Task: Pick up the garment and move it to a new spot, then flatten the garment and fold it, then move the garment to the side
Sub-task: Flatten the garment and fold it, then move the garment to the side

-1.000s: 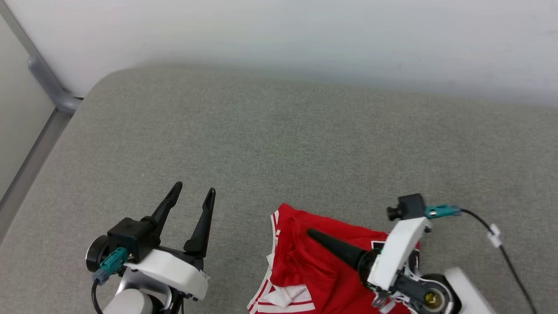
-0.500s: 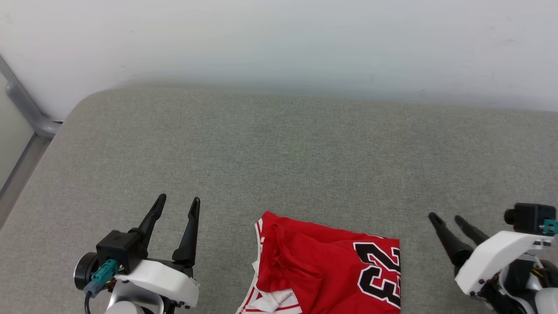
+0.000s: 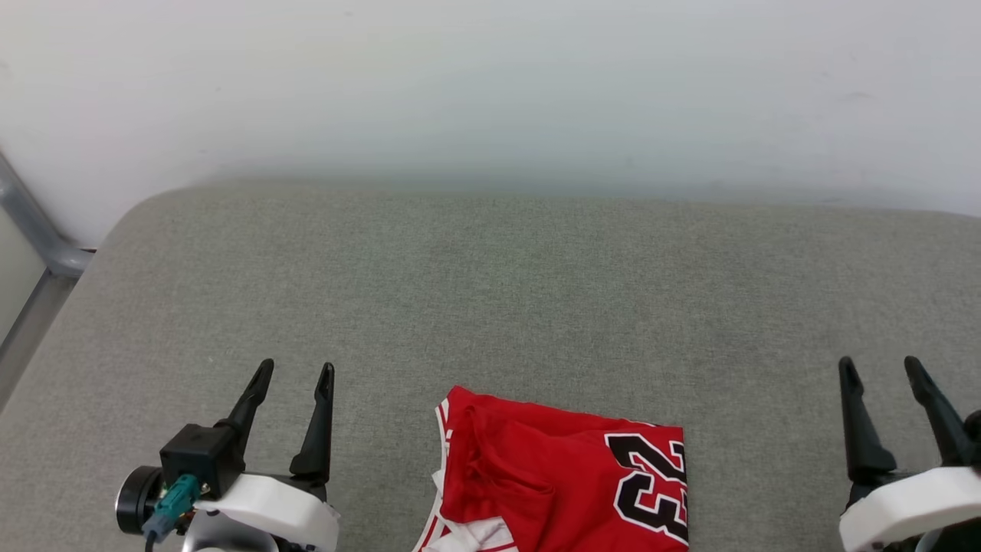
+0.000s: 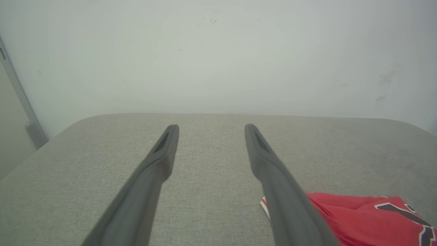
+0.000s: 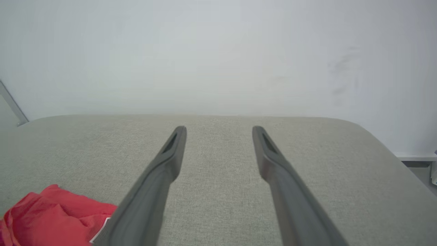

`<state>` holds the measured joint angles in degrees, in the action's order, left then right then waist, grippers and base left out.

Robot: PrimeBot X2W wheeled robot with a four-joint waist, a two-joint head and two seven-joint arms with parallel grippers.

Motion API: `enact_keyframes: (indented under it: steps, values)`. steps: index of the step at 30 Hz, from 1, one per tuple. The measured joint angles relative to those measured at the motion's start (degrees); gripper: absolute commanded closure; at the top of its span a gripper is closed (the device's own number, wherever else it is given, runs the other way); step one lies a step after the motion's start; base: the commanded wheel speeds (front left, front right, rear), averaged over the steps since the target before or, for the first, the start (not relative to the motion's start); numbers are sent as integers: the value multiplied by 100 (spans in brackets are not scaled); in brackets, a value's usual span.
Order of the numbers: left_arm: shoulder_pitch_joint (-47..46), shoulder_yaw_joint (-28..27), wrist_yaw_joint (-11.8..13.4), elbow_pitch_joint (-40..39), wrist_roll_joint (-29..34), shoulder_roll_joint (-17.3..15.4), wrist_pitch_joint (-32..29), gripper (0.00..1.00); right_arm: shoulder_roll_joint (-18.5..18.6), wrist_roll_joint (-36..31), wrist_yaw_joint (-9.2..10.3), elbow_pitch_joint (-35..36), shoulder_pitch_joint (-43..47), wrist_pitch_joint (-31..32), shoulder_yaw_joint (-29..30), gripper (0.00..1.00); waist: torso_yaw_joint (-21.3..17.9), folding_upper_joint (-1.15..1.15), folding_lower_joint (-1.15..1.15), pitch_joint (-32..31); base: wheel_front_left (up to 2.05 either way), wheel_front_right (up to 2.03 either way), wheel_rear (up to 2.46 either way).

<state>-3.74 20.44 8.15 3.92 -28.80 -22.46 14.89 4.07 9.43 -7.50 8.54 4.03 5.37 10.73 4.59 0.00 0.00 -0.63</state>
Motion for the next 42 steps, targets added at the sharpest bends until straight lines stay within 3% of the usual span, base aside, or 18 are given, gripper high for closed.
enact_keyframes:
  steps: [8,24,37,42]
  values:
    - [173,-60,-57,43,132,122,1,0,-88,-238,0,134,455,-376,-319,0,-72,0,0,-115,0,0,0]
    - [314,-250,-215,155,374,322,2,0,-111,-231,0,296,661,-78,-310,0,-101,0,0,-118,0,0,0]
    - [-51,-459,-468,13,584,481,9,0,-20,720,0,-422,514,1640,253,0,97,0,0,289,0,0,0]
    - [-197,-603,-621,46,649,600,10,0,-14,1003,0,-622,305,2331,43,0,257,0,0,572,0,0,0]
